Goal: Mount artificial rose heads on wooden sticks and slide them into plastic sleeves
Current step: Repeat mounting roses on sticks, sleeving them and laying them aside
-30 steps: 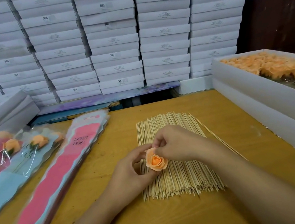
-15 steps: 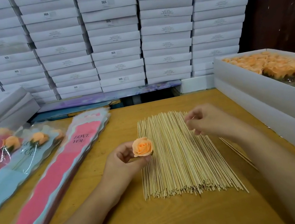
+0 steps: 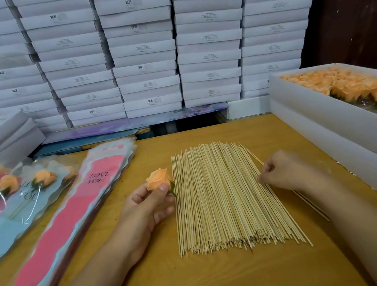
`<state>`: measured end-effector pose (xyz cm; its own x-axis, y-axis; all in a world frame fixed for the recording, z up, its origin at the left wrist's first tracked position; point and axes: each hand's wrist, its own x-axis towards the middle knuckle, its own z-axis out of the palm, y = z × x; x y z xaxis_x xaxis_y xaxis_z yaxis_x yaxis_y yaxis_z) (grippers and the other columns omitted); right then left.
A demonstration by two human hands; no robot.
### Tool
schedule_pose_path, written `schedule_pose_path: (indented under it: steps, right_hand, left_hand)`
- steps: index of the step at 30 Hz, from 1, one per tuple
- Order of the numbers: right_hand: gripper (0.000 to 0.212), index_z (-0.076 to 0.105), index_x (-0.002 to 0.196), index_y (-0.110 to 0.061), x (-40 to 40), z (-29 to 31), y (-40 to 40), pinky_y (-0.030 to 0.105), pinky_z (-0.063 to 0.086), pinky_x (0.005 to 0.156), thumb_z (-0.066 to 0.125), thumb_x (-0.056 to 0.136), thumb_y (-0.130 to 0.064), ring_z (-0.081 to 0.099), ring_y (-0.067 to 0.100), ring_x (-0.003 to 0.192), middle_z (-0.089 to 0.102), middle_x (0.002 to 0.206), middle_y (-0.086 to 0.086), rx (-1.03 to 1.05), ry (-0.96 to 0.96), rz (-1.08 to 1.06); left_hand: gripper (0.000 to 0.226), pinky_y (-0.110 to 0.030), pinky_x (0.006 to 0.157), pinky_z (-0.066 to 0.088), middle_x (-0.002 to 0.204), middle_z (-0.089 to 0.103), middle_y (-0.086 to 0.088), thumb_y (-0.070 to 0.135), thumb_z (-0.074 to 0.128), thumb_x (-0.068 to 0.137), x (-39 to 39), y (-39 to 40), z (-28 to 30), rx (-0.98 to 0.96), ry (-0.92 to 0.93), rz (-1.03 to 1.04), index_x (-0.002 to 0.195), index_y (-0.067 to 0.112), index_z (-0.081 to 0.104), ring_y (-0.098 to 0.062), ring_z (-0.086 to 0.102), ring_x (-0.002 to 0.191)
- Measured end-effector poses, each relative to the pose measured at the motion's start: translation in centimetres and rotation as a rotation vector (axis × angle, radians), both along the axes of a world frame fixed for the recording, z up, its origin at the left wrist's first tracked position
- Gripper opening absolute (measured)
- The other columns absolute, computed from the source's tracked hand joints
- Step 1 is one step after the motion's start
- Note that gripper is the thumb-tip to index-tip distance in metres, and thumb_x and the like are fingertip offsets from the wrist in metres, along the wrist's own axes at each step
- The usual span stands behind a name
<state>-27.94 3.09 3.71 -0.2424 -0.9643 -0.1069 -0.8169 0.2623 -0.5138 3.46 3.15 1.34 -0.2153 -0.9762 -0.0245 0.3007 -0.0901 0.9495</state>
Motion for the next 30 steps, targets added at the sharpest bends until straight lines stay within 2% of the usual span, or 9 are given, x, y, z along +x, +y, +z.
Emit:
schedule_pose_path:
  steps: [3,5,8,10,12,15,22,26,30]
  right_hand:
    - [0.024,0.074,0.093,0.0,0.1,-0.4,-0.1,0.027,0.038,0.054,0.07,0.088,-0.023,0.054,0.017,0.06,0.073,0.083,0.014,-0.005,0.032,-0.046]
    - [0.02,0.073,0.087,0.002,0.1,-0.7,-0.2,0.027,0.037,0.052,0.067,0.087,-0.016,0.053,0.018,0.056,0.071,0.076,0.015,-0.007,0.056,-0.069]
    - [0.018,0.065,0.07,-0.007,0.4,-0.8,-0.5,0.029,0.045,0.05,0.067,0.086,-0.015,0.059,0.021,0.053,0.061,0.063,0.005,-0.002,0.089,-0.099]
    - [0.02,0.063,0.068,-0.007,0.7,-0.5,-0.6,0.031,0.053,0.052,0.068,0.084,-0.017,0.065,0.022,0.057,0.063,0.063,0.005,0.008,0.117,-0.105]
    - [0.017,0.063,0.07,-0.007,1.0,-0.3,-0.5,0.033,0.057,0.052,0.068,0.083,-0.017,0.068,0.02,0.055,0.065,0.06,0.005,0.025,0.125,-0.109]
    - [0.014,0.061,0.07,-0.009,1.2,-0.2,-0.5,0.023,0.048,0.043,0.067,0.08,-0.018,0.065,0.015,0.044,0.064,0.054,0.002,0.053,0.113,-0.115]
    - [0.014,0.062,0.073,-0.007,1.3,-0.1,-0.4,0.038,0.061,0.059,0.067,0.082,-0.018,0.066,0.013,0.042,0.068,0.06,0.006,0.07,0.017,-0.108]
    - [0.02,0.064,0.068,-0.008,1.3,0.1,-0.1,0.03,0.057,0.054,0.067,0.082,-0.022,0.065,0.011,0.041,0.063,0.043,-0.001,0.072,0.028,-0.098]
    - [0.021,0.065,0.069,-0.008,1.3,0.5,0.1,0.03,0.057,0.055,0.07,0.082,-0.024,0.065,0.012,0.042,0.065,0.046,0.0,0.068,0.016,-0.098]
  left_hand:
    - [0.026,-0.025,0.066,0.06,0.098,0.074,-0.005,0.031,0.086,0.069,0.1,0.0,0.0,0.005,0.013,-0.004,0.093,0.023,0.081,-0.014,0.072,0.083]
    - [0.027,-0.025,0.065,0.059,0.098,0.074,-0.004,0.032,0.089,0.067,0.1,0.0,0.0,-0.002,0.008,-0.008,0.092,0.023,0.081,-0.013,0.072,0.083]
    - [0.034,-0.024,0.065,0.059,0.1,0.073,-0.004,0.034,0.091,0.065,0.1,0.1,0.0,-0.008,0.006,-0.013,0.095,0.021,0.081,-0.012,0.071,0.083]
    - [0.046,-0.025,0.065,0.059,0.1,0.074,-0.003,0.039,0.095,0.058,0.1,0.0,-0.1,-0.016,-0.001,-0.014,0.097,0.019,0.08,-0.013,0.071,0.083]
    - [0.045,-0.025,0.066,0.06,0.099,0.073,-0.003,0.039,0.095,0.059,0.1,-0.1,-0.2,-0.013,-0.003,-0.015,0.098,0.019,0.081,-0.013,0.07,0.083]
    - [0.035,-0.025,0.066,0.06,0.1,0.073,-0.003,0.032,0.089,0.066,0.2,-0.2,-0.3,-0.007,-0.004,-0.026,0.098,0.02,0.081,-0.013,0.07,0.083]
    - [0.062,-0.025,0.066,0.059,0.098,0.074,-0.001,0.049,0.099,0.045,0.2,-0.3,-0.4,-0.031,-0.011,-0.025,0.098,0.021,0.081,-0.012,0.07,0.082]
    - [0.061,-0.024,0.065,0.059,0.097,0.074,-0.001,0.049,0.099,0.044,0.2,-0.4,-0.4,-0.04,0.002,-0.03,0.096,0.022,0.081,-0.011,0.071,0.08]
    - [0.06,-0.024,0.065,0.059,0.099,0.074,-0.002,0.048,0.099,0.046,0.3,-0.4,-0.5,-0.033,0.0,-0.027,0.096,0.021,0.081,-0.011,0.071,0.081]
